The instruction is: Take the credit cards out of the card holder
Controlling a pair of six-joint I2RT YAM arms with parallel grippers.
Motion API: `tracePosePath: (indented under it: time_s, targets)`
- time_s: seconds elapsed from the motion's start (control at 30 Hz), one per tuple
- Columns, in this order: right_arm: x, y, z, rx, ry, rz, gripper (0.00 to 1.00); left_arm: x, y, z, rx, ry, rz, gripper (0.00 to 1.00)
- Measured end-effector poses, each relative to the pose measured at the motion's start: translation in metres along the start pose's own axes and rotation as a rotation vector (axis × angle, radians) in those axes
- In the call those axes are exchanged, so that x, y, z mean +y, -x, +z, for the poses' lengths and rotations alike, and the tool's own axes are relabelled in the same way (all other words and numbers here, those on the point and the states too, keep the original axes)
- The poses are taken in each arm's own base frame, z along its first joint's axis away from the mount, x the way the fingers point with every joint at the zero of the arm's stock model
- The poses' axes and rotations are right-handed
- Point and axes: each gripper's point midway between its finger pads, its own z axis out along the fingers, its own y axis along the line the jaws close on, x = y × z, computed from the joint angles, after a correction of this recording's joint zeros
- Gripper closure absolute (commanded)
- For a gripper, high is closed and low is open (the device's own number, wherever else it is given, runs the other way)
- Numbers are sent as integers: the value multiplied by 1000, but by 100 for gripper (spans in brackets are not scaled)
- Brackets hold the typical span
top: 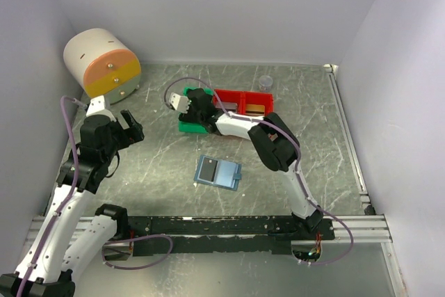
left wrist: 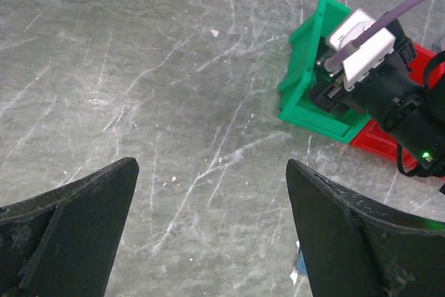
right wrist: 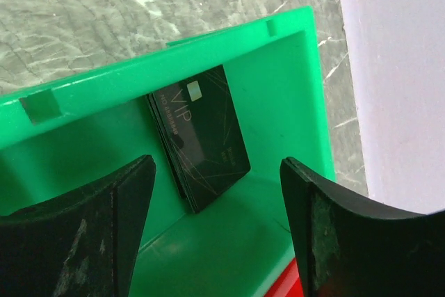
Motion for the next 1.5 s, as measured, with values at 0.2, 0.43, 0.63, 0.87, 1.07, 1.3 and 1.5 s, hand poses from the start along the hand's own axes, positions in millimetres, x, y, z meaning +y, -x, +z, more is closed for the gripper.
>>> tracePosePath:
  time_s: [0.2, 0.43, 0.63, 0.87, 1.07, 1.3, 1.5]
  targets:
    - [-18, 14, -13, -39, -20, 90, 21, 0, -1, 1, 5, 1, 1, 0]
    - [-47, 31, -54, -134, -31, 428, 14, -2, -5, 4, 27, -7, 15, 0]
    - [-96, 30, -135, -337, 26, 962, 0, -4, -9, 6, 47, -19, 26, 2]
    - [-45, -42, -184, -336, 139, 1466, 0, -7, -17, 12, 87, -30, 47, 1]
    - [-10, -56, -220, -262, 150, 1554, 0, -8, -22, 15, 112, -41, 62, 3]
    - [1, -97, -281, -358, -53, 1749, 10, -26, -39, 25, 193, -135, 85, 8]
    - [5, -138, -293, -256, -228, 1822, 21, -54, -77, 33, 323, -275, 28, 9]
